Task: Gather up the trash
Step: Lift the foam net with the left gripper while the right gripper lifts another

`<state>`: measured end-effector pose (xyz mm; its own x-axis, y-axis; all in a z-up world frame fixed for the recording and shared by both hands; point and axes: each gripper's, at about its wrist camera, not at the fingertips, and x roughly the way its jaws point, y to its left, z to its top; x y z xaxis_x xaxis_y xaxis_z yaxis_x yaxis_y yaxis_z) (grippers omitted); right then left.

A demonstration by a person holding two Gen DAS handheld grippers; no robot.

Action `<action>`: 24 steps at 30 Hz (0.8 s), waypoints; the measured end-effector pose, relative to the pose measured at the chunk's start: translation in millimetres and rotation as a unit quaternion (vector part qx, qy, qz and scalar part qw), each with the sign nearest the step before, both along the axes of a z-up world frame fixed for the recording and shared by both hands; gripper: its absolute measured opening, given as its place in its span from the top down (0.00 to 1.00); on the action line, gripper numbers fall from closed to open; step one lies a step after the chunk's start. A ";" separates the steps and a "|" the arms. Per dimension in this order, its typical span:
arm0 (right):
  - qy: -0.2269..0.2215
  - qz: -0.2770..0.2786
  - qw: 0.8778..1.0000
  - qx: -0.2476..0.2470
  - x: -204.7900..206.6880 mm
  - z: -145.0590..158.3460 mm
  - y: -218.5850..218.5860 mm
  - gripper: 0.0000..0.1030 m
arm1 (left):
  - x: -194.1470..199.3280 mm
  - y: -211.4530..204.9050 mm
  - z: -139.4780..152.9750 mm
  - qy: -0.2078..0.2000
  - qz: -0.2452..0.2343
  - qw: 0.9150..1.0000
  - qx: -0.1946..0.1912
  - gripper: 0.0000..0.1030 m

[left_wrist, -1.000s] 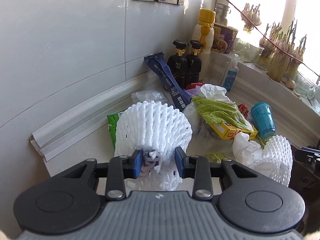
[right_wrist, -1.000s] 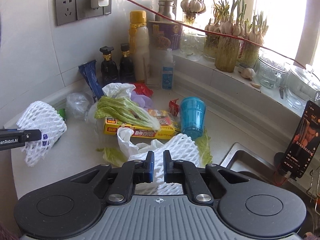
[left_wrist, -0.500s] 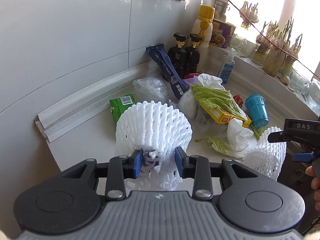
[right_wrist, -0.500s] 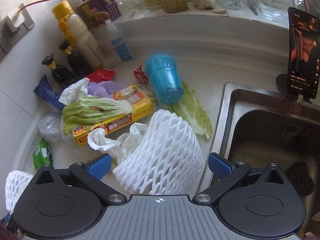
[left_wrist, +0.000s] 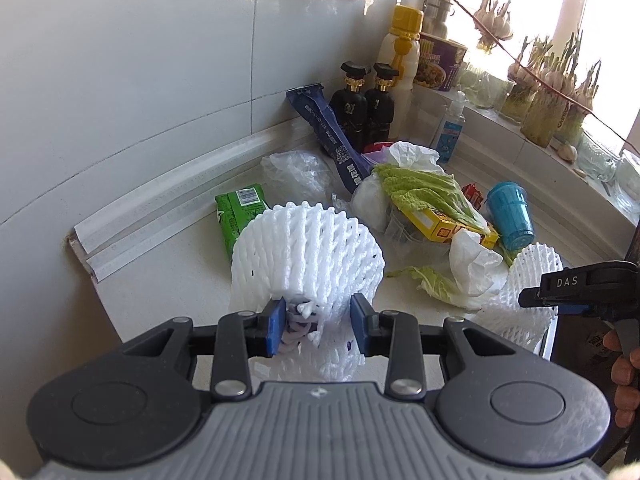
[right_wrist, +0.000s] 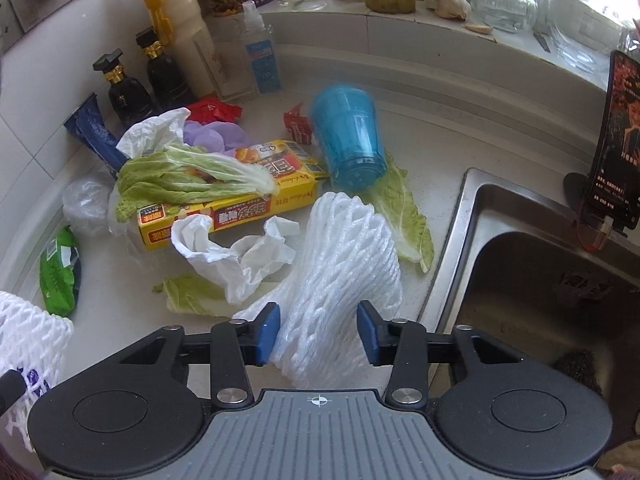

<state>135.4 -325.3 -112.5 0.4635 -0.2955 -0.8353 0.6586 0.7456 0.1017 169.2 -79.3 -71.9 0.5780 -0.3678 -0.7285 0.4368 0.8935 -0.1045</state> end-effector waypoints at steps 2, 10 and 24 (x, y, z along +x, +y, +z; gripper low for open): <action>-0.007 0.011 1.000 -0.016 -1.2 6.9 5.3 0.74 | -1.9 0.6 1.4 -0.002 0.000 1.000 0.000 0.69; -0.032 0.050 0.997 -0.056 -4.7 31.3 24.3 0.83 | -10.6 6.3 9.6 -0.010 0.007 1.000 -0.001 0.69; -0.075 0.128 0.986 -0.082 -9.2 70.2 80.9 0.84 | -26.5 36.0 26.3 -0.021 0.032 0.999 -0.005 0.69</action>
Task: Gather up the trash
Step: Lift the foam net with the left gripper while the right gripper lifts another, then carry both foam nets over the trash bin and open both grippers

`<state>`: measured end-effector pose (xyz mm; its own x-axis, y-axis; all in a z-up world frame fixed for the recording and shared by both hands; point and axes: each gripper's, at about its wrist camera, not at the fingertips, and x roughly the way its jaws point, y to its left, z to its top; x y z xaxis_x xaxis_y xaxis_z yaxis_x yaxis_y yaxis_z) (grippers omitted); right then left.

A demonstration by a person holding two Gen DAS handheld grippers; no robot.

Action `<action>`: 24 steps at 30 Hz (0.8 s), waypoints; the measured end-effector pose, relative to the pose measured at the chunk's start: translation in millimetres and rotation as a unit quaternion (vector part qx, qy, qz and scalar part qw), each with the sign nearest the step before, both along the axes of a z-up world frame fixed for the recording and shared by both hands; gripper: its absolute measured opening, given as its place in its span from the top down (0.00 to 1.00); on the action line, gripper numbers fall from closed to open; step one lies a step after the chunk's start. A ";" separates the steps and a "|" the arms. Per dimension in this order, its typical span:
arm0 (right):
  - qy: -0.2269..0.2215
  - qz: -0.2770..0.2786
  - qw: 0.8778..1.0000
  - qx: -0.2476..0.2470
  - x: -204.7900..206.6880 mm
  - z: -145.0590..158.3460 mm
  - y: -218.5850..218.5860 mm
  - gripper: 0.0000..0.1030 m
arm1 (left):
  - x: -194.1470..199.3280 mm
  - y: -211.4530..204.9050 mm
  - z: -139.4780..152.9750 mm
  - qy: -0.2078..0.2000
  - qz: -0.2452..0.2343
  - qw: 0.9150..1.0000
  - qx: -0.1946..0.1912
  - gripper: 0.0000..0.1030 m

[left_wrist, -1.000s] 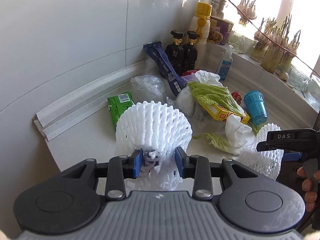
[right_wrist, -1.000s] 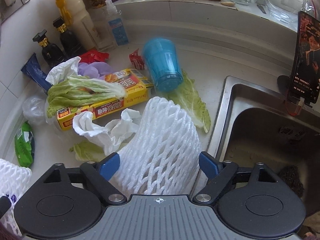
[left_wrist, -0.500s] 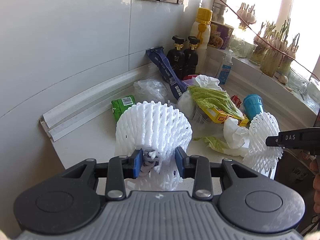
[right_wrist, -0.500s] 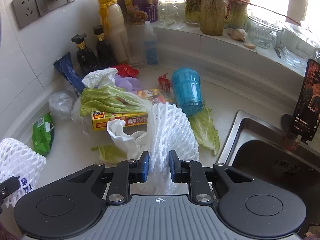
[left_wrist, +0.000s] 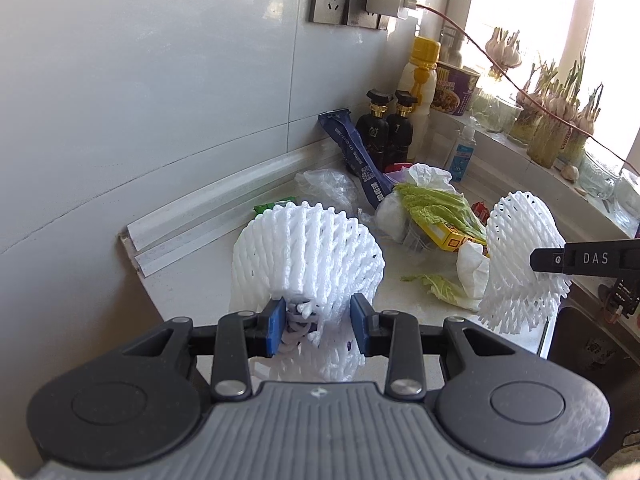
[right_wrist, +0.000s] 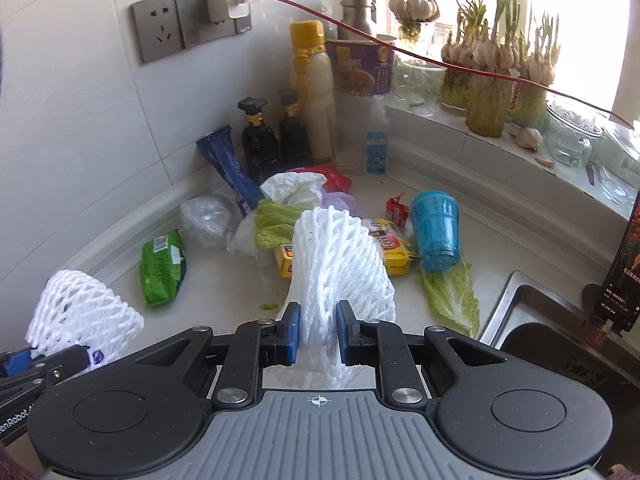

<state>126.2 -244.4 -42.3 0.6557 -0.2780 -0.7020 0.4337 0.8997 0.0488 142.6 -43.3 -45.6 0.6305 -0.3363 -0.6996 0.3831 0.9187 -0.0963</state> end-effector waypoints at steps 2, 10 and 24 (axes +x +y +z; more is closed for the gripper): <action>-0.004 0.014 1.000 0.000 0.1 4.4 10.3 0.83 | -2.5 8.4 1.8 0.000 0.007 1.000 -0.001 0.69; -0.015 0.077 0.997 0.007 8.7 14.3 62.7 0.83 | -12.1 52.4 3.9 0.001 0.048 0.999 0.000 0.69; 0.010 0.205 0.978 0.040 34.4 -8.1 168.9 0.83 | -24.2 137.7 -13.9 0.029 0.133 0.991 0.014 0.69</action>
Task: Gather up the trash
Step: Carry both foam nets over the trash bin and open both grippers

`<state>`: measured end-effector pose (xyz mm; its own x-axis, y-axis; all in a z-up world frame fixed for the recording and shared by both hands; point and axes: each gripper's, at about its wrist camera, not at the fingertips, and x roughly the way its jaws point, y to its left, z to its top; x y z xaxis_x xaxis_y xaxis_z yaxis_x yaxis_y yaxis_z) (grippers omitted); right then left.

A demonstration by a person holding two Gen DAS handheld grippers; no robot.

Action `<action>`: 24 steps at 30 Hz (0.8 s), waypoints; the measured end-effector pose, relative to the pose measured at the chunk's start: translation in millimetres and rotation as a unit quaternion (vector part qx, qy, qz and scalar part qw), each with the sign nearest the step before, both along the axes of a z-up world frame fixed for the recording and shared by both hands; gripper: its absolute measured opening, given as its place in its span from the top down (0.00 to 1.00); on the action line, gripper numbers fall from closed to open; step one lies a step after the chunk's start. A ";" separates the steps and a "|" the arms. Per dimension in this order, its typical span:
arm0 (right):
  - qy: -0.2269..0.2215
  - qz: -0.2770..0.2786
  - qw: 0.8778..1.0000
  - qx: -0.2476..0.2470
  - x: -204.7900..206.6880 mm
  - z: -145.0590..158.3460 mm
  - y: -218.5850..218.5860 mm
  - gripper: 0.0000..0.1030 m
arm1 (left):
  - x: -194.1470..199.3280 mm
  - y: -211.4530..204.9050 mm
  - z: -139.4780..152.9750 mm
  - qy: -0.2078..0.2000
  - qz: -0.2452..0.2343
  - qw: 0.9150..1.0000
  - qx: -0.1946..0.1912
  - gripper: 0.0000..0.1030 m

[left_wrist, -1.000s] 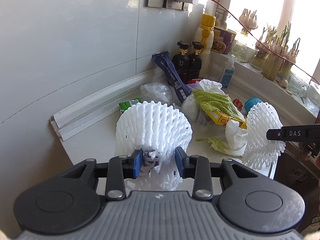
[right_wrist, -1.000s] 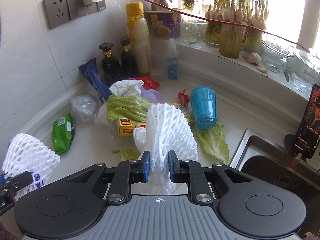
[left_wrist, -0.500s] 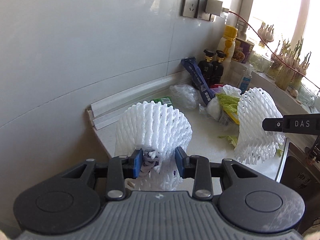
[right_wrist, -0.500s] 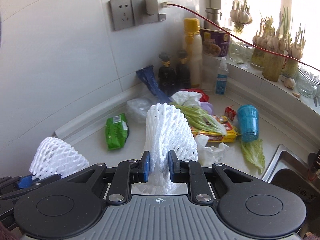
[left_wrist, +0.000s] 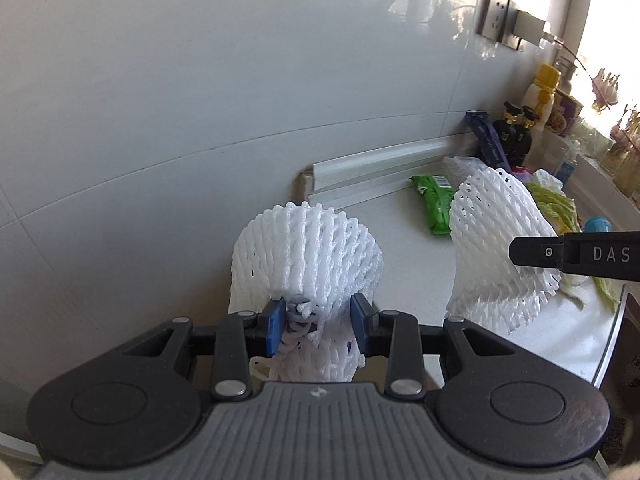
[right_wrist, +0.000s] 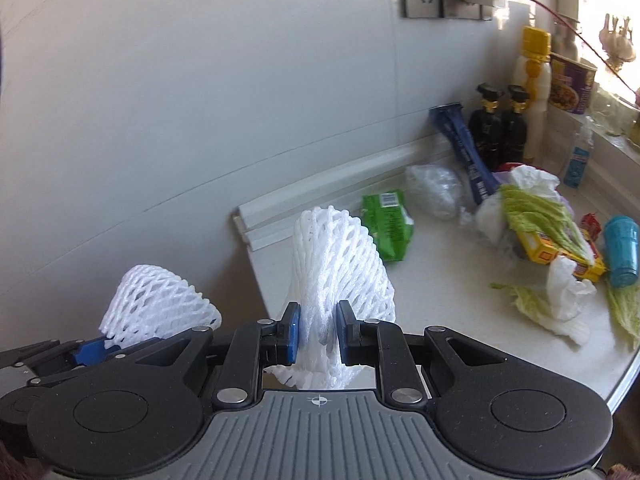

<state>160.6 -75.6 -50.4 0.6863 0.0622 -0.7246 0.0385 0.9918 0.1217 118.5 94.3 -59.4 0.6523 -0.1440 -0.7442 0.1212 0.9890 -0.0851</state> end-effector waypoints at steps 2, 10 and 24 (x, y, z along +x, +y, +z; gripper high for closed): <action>0.007 0.015 1.000 0.001 2.2 -6.9 13.1 0.83 | -1.0 8.6 -5.9 0.008 0.009 1.000 0.000 0.69; 0.046 0.090 0.995 0.023 9.6 -51.3 54.2 0.83 | -6.6 34.4 -52.6 0.049 0.030 0.998 0.002 0.69; 0.143 0.172 0.975 -0.013 25.2 -160.6 97.5 0.83 | -6.7 56.7 -156.5 0.138 0.050 0.989 -0.006 0.69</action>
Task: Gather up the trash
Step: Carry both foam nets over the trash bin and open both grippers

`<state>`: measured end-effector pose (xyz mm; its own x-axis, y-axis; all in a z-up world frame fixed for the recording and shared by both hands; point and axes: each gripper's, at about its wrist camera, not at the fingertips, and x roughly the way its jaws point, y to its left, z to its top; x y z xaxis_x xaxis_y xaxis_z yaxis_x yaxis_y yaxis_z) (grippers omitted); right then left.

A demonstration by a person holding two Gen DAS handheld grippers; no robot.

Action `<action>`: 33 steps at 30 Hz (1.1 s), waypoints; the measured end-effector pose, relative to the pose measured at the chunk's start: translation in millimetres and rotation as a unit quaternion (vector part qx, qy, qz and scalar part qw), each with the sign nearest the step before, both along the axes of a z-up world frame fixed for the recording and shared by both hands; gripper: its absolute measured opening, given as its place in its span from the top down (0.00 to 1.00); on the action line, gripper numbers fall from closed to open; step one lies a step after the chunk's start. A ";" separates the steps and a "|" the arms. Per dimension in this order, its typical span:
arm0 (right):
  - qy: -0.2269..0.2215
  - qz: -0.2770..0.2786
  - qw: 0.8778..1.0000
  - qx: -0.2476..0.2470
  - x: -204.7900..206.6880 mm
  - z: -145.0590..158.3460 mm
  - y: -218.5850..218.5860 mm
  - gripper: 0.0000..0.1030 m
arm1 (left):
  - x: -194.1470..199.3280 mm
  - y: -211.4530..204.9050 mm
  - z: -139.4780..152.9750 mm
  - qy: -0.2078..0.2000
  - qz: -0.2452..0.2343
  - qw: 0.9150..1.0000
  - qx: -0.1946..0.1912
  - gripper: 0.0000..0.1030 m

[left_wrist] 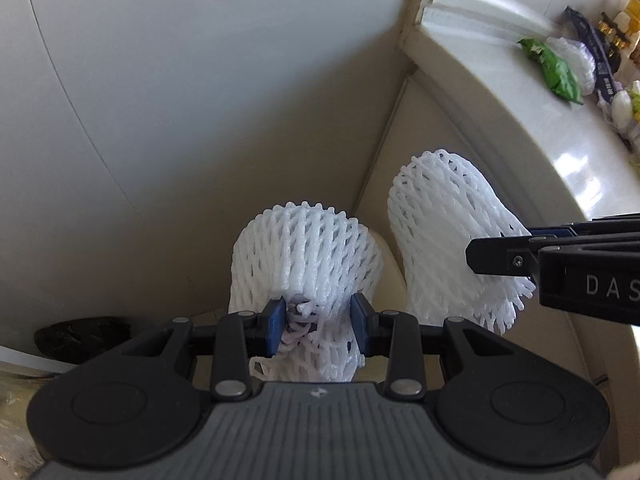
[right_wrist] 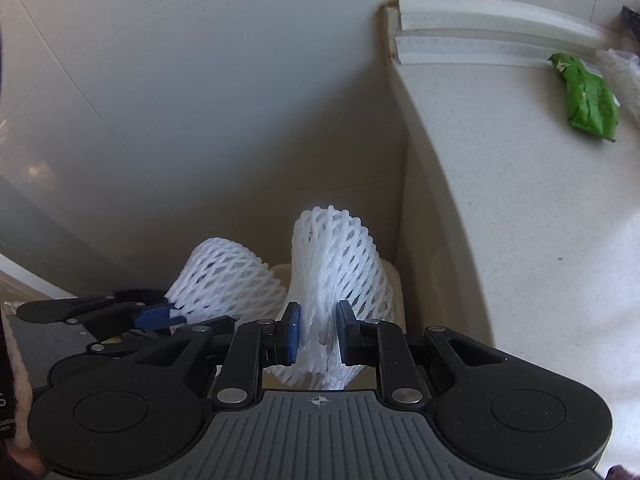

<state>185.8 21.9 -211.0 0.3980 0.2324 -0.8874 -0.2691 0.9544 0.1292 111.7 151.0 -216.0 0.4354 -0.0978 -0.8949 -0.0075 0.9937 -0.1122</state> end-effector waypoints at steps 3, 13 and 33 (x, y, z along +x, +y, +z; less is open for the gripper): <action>0.021 0.010 1.000 -0.003 6.0 -18.3 3.9 0.83 | 4.8 0.3 -17.4 0.011 -0.002 1.000 0.000 0.69; 0.067 0.024 0.997 -0.023 27.8 -64.2 9.8 0.82 | 19.9 2.8 -55.2 0.031 -0.007 0.999 -0.018 0.67; 0.069 0.015 0.997 -0.031 34.1 -70.2 24.1 0.35 | 12.1 10.2 -61.9 0.023 -0.020 0.999 -0.026 0.21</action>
<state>220.0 46.0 -281.2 0.2652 0.1852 -0.9462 -0.2813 0.9535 0.1078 123.8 161.2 -277.9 0.3891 -0.1616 -0.9069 0.0252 0.9860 -0.1649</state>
